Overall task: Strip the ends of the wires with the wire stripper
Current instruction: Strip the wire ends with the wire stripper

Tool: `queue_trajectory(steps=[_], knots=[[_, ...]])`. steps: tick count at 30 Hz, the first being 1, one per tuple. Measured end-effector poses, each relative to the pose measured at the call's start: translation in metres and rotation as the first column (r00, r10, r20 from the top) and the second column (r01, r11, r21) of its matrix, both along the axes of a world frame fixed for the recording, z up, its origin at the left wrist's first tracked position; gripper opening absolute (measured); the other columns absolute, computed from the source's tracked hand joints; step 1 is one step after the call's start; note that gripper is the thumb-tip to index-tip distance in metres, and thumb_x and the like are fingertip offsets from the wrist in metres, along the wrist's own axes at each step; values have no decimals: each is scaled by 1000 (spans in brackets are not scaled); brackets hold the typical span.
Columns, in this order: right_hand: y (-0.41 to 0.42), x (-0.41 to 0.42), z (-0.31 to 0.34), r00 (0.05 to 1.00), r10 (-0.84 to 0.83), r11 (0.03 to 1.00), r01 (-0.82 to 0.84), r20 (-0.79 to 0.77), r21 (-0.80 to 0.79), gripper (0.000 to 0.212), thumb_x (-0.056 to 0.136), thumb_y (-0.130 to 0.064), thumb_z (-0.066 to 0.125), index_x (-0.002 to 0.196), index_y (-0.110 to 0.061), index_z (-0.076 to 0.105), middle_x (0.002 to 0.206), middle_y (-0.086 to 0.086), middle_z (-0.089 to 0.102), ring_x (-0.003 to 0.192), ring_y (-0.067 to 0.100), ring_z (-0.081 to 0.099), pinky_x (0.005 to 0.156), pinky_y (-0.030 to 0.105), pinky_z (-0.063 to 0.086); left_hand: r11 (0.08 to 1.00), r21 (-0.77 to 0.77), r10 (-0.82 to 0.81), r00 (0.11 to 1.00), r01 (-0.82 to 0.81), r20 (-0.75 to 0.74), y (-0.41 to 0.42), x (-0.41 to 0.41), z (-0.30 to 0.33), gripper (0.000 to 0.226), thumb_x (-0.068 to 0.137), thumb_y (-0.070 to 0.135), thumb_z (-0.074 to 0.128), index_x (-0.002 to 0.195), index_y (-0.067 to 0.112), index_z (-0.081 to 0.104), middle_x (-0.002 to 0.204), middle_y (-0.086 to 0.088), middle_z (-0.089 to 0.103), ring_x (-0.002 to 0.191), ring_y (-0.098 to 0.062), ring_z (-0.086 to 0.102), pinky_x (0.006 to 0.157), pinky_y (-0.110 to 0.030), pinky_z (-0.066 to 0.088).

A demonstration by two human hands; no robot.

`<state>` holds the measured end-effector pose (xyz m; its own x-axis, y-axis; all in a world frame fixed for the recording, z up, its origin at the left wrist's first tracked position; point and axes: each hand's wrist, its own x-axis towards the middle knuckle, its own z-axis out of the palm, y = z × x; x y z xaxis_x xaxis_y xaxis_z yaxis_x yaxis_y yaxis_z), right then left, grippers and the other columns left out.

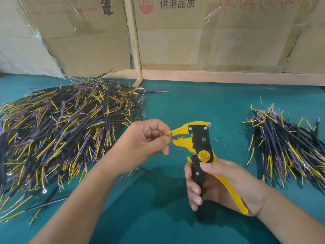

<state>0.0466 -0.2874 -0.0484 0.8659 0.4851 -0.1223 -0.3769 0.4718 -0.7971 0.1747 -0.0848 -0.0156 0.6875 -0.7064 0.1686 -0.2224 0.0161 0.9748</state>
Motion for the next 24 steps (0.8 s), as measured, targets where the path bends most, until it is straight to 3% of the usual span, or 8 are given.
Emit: queue_trajectory(steps=[2, 6, 15, 24], knots=[[0, 0, 0, 1000, 4, 1000, -4, 6, 6, 36, 90, -31, 71, 106, -1, 61, 78, 16, 52, 69, 30, 54, 74, 47, 49, 1000, -10, -2, 1000, 2, 1, 0, 0, 0, 8, 88, 15, 62, 89, 8, 64, 62, -4, 63, 56, -25, 32, 49, -19, 27], [0, -1, 0, 1000, 10, 1000, -10, 14, 12, 34, 92, -32, 70, 103, -1, 61, 75, 14, 50, 65, 28, 53, 72, 46, 49, 1000, -24, -6, 1000, 5, -21, -1, -2, 0, 9, 88, 15, 62, 89, 6, 64, 62, -5, 63, 57, -40, 26, 50, -27, 22], [1, -2, 0, 1000, -9, 1000, 9, -10, 3, 31, 91, -32, 71, 95, -2, 61, 70, 13, 47, 58, 25, 49, 66, 42, 48, 1000, -8, -6, 1000, 6, -20, -1, -2, 0, 9, 88, 15, 62, 86, 6, 63, 62, -6, 63, 60, -28, 32, 49, -20, 29], [2, -2, 0, 1000, -3, 1000, 4, -28, 30, 30, 90, -32, 72, 93, -4, 60, 70, 12, 45, 57, 24, 48, 64, 40, 47, 1000, 30, 1, 1000, -1, -17, 1, -2, 0, 8, 86, 13, 62, 84, 6, 64, 61, -5, 63, 47, -10, 39, 48, -15, 34]])
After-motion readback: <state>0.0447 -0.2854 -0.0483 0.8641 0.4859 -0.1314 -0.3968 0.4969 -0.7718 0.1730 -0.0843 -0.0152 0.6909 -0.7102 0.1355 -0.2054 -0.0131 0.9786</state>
